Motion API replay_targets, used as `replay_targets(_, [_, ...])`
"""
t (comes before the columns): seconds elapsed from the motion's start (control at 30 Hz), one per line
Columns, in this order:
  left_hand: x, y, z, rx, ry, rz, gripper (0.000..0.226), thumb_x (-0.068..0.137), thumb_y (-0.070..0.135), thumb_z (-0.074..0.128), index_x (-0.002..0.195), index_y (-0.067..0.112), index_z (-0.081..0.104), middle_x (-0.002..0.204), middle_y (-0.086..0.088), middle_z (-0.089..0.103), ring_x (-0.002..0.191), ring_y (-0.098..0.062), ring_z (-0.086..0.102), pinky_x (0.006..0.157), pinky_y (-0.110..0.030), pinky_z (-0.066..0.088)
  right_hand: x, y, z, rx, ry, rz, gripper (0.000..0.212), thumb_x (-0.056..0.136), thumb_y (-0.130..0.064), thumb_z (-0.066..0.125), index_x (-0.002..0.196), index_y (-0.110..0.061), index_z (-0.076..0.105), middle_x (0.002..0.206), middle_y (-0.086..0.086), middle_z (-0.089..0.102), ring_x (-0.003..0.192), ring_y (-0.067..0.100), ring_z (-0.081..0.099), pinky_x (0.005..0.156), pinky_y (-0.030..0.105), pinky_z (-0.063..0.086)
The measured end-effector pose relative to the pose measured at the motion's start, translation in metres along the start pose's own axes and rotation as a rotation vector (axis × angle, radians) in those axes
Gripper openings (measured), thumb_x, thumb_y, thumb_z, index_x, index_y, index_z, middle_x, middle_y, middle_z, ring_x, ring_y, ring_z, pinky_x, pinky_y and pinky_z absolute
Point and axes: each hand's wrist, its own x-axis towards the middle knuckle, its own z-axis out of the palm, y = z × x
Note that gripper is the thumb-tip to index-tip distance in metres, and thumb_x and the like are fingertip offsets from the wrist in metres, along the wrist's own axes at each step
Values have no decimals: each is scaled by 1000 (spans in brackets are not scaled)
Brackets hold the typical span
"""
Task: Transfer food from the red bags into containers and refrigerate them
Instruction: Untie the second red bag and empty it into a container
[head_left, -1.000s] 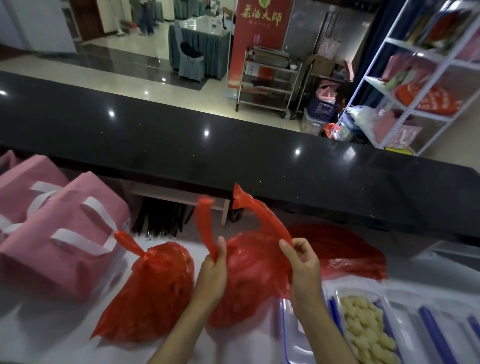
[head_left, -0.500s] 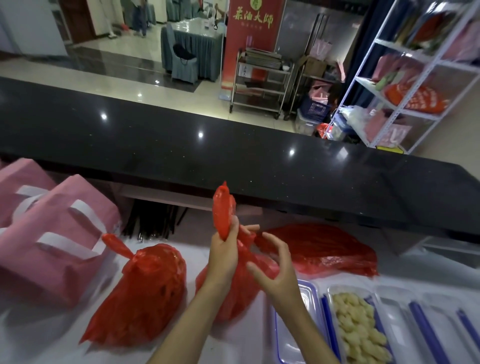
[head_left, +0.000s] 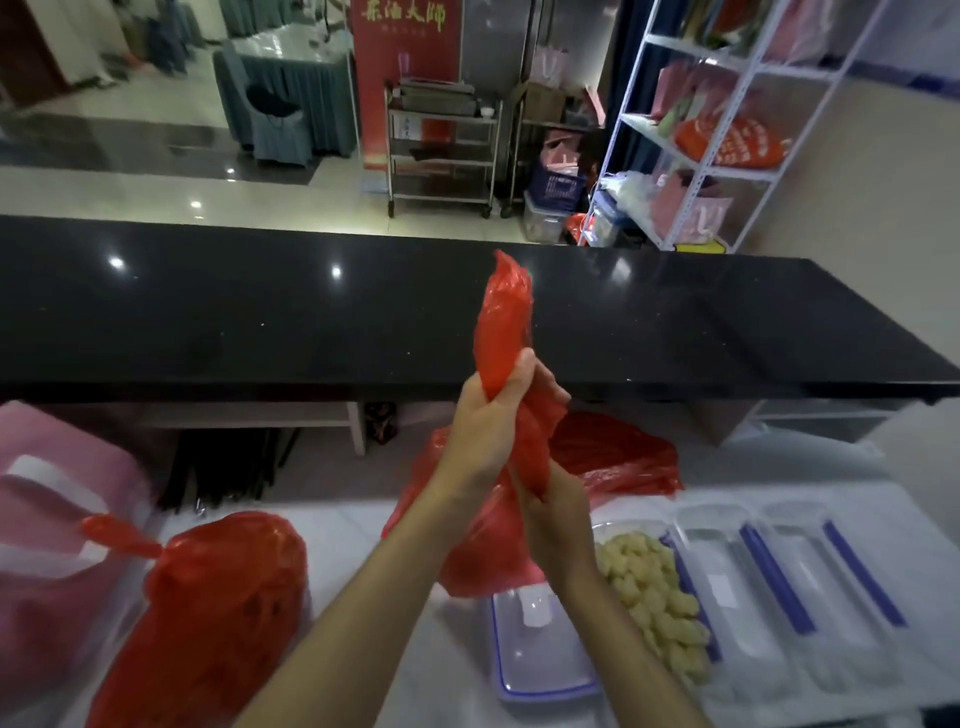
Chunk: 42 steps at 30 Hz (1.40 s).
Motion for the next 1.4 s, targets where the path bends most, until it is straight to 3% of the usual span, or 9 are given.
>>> replay_targets(0.1, [7, -21, 9, 198, -118, 29, 30, 100, 32, 64, 116, 7, 69, 108, -13, 78, 99, -24, 75, 91, -37, 61, 3, 16, -41, 99, 100, 23, 22, 94, -15, 53, 102, -22, 73, 86, -23, 74, 78, -9, 67, 72, 21, 52])
replay_targets(0.33, [-1, -121, 42, 668, -405, -131, 74, 76, 79, 69, 141, 51, 46, 143, 23, 55, 129, 11, 51, 114, -33, 44, -1, 54, -168, 263, 297, 223, 22, 97, -12, 65, 83, -28, 65, 82, -16, 69, 74, -6, 67, 65, 5, 48])
replay_targets(0.43, [-15, -159, 88, 599, -527, -234, 73, 79, 68, 75, 141, 63, 37, 140, 36, 52, 127, 15, 51, 103, -13, 46, 5, 72, -224, 432, 352, 330, 7, 97, -26, 67, 89, -25, 67, 85, -9, 74, 83, 9, 72, 81, 30, 54])
replay_targets(0.6, [-42, -221, 175, 458, -521, -270, 86, 75, 42, 91, 144, 47, 40, 135, 29, 58, 123, 9, 58, 98, -13, 49, 14, 100, -294, 521, 323, 483, 10, 97, -22, 65, 90, -17, 69, 68, -4, 76, 63, 11, 73, 64, 29, 52])
replay_targets(0.73, [-62, -255, 225, 291, -391, -394, 83, 74, 44, 91, 143, 40, 47, 131, 18, 68, 121, -4, 65, 102, -29, 54, 14, 126, -323, 516, 367, 578, 9, 95, -20, 65, 91, -14, 69, 77, 4, 73, 71, 18, 69, 63, 29, 52])
replay_targets(0.9, [-80, -273, 256, 186, -117, -435, 68, 76, 39, 90, 135, 31, 57, 120, 6, 75, 110, -13, 73, 92, -30, 59, 17, 154, -333, 687, 232, 849, 19, 94, -23, 67, 100, -6, 71, 96, 22, 74, 91, 38, 72, 92, 53, 57])
replay_targets(1.1, [-92, -282, 265, 70, 118, -433, 65, 70, 47, 88, 128, 27, 64, 119, -2, 76, 112, -23, 73, 104, -48, 55, 26, 173, -325, 728, -34, 993, 40, 97, -28, 64, 120, 4, 68, 98, 25, 75, 86, 38, 72, 79, 47, 58])
replay_targets(1.27, [-92, -283, 257, -160, 290, -510, 61, 76, 28, 87, 131, 15, 65, 119, -14, 76, 111, -31, 73, 95, -43, 57, 38, 165, -338, 758, -527, 796, 51, 99, -30, 62, 143, -5, 55, 134, 26, 63, 128, 43, 59, 116, 56, 40])
replay_targets(1.4, [-86, -285, 251, -336, 312, -572, 58, 78, 18, 77, 134, 16, 63, 120, -18, 74, 111, -35, 72, 90, -47, 59, 40, 168, -356, 675, -570, 562, 44, 101, -31, 58, 145, -32, 49, 140, 8, 65, 130, 28, 61, 114, 49, 42])
